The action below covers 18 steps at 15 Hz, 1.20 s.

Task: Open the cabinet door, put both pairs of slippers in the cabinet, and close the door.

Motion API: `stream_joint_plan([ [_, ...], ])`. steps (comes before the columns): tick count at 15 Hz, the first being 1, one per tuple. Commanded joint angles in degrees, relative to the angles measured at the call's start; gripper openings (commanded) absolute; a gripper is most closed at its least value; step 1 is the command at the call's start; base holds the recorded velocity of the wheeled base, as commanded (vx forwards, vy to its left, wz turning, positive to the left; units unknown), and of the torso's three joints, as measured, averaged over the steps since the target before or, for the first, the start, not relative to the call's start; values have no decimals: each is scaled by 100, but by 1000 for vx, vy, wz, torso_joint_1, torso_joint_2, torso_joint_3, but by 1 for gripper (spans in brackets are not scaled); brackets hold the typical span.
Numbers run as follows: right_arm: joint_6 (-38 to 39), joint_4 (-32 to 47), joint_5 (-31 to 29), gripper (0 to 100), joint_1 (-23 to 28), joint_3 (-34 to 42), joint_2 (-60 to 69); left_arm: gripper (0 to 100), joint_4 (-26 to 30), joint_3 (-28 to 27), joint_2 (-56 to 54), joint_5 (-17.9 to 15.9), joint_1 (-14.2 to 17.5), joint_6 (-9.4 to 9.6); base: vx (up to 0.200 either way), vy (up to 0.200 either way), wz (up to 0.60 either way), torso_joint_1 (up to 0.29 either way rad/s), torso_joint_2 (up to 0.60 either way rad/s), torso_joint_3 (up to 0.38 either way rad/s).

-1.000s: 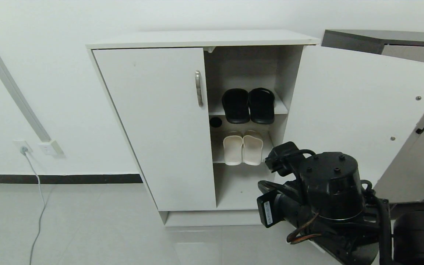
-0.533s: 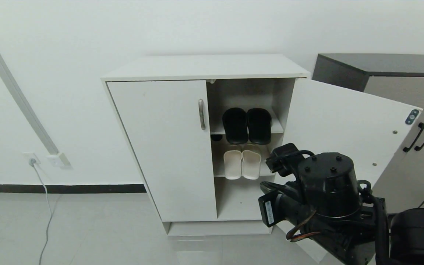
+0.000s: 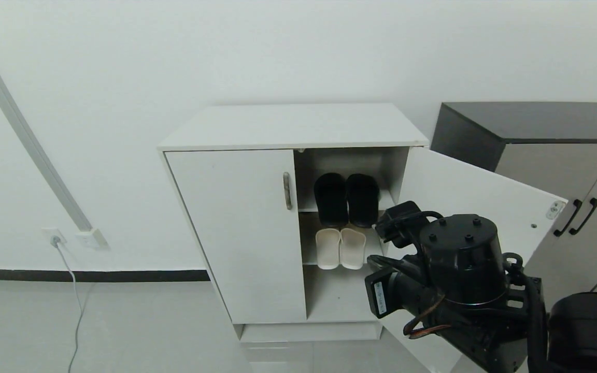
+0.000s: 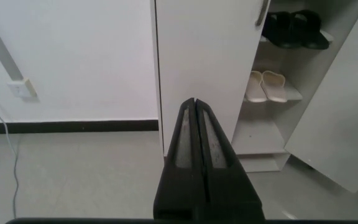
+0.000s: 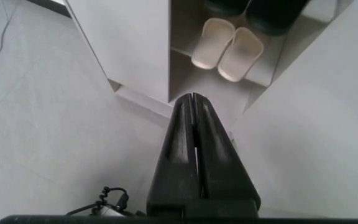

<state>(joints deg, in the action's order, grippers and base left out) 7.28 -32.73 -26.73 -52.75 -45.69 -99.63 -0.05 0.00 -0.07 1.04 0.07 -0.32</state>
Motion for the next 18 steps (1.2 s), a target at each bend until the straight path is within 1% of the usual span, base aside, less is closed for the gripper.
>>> stream_joint_plan([
  [1, -7, -5, 2, 0, -7, -1, -3, 0, -4, 0, 7, 2, 1, -3, 0, 0, 0, 188, -496, -320],
  [8, 2, -5, 2, 0, 1, -19, -30, 0, 5, 0, 7, 2, 1, -3, 0, 0, 0, 203, -519, -316],
  [12, 2, -5, -7, 0, 10, -142, -118, 0, -4, 0, 7, -7, 1, -3, 0, 0, 0, 237, -560, -322],
  [14, 2, -5, -7, 0, 54, -168, -126, 0, 5, 0, 7, -7, 1, 40, 0, 0, 0, 259, -593, -342],
  [18, 2, -32, 2, 0, 124, -151, -135, 0, -4, 0, 7, -7, -7, 14, 0, 0, 0, 243, -554, -303],
])
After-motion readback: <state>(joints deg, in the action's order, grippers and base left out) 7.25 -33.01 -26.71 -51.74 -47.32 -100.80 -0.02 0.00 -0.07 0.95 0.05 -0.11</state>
